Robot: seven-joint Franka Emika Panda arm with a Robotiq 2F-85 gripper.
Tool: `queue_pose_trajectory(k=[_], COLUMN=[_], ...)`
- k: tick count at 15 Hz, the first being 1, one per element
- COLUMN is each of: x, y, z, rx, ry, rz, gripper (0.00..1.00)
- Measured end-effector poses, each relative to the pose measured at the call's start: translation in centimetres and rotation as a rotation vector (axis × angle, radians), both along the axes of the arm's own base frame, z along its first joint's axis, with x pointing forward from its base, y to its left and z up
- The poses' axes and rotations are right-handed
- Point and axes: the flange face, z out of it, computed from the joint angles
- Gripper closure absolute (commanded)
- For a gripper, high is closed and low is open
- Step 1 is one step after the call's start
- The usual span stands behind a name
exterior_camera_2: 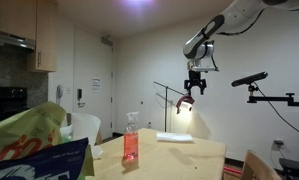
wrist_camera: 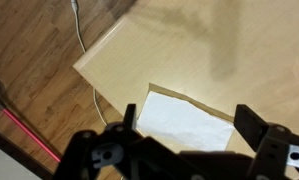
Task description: Move the piece of tissue at the right to the left
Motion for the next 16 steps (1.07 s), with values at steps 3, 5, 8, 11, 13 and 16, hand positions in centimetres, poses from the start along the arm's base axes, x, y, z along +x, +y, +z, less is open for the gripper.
queue_pose_trajectory(k=[3, 5, 8, 11, 13, 16], x=[0.6, 1.2, 2.0, 2.6, 2.7, 2.8], y=[-0.5, -0.9, -1.5, -2.4, -2.8, -3.1], z=[-1.6, -2.6, -4.0, -5.6, -6.2, -6.2], rx=[-0.011, -0.015, -0.022, -0.022, -0.024, -0.026], ry=[0.003, 0.012, 0.025, 0.047, 0.053, 0.052], rz=[-0.014, -0.015, -0.014, -0.018, -0.021, -0.023], gripper=[0.0, 0.0, 0.0, 0.0, 0.0, 0.0])
